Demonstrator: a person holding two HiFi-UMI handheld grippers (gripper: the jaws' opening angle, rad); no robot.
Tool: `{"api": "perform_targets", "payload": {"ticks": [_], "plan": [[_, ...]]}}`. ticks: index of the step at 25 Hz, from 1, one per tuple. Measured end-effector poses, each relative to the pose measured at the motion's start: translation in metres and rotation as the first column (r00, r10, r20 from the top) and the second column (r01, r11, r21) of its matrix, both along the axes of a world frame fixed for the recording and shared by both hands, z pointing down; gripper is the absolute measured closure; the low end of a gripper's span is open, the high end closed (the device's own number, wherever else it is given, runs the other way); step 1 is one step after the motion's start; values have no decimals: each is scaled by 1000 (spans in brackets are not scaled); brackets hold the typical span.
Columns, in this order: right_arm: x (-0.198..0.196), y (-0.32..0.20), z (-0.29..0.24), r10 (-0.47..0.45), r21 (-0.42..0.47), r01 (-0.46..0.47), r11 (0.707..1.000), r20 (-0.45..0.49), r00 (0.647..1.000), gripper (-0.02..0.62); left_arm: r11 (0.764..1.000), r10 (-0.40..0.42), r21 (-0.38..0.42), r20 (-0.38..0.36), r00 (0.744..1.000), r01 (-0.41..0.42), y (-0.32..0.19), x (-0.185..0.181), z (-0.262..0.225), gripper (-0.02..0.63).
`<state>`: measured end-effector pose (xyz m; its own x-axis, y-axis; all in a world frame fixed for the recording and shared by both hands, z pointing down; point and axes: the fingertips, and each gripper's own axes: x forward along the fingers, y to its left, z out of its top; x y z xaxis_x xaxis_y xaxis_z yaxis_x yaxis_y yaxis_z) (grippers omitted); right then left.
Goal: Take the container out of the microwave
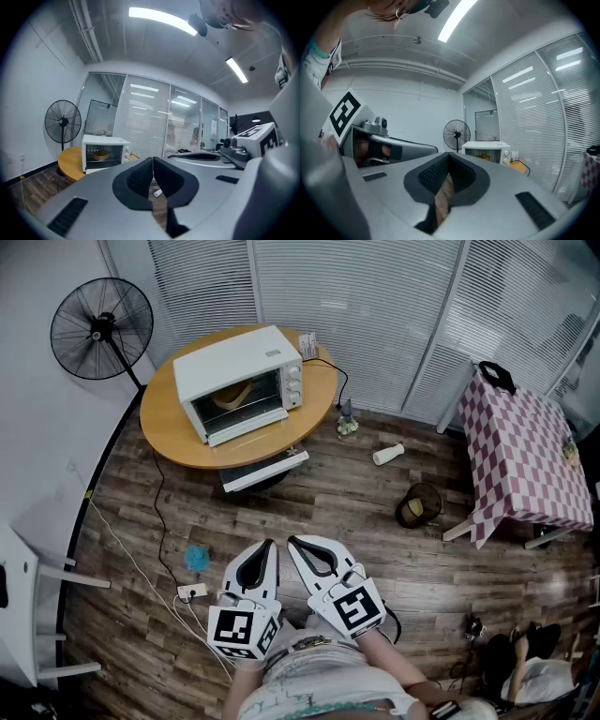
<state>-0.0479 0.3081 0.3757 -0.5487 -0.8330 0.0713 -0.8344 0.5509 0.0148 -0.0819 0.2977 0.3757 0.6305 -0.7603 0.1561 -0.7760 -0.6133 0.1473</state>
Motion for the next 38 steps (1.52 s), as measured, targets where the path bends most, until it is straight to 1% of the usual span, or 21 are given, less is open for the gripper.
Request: {"api": "perform_targets", "payload": {"ticks": [9,12,18,29,38], "plan": [[18,9,13,-78,-19,78,997,-13,997,603,998,-58,-8,-16,998,58,9,19,10,592],[21,6,15,-87,-26,87,996,-13,996,603,997,-69,-16,-7,998,69,7,19,12,591],[15,-10,12,-90,-16,89,996,-21,996,603,998,-61,-20,-7,998,61,-10,16,13,591],[4,-72,14,-41,-21,40,999,-25,999,603,1000,1,-3,-8,1000,-1,-76,10,9,591],[-13,-129,18,-34,-31,33,999,-41,999,603,1000,16,-21,-4,1000,-16,-132,-8,16,592]]}}
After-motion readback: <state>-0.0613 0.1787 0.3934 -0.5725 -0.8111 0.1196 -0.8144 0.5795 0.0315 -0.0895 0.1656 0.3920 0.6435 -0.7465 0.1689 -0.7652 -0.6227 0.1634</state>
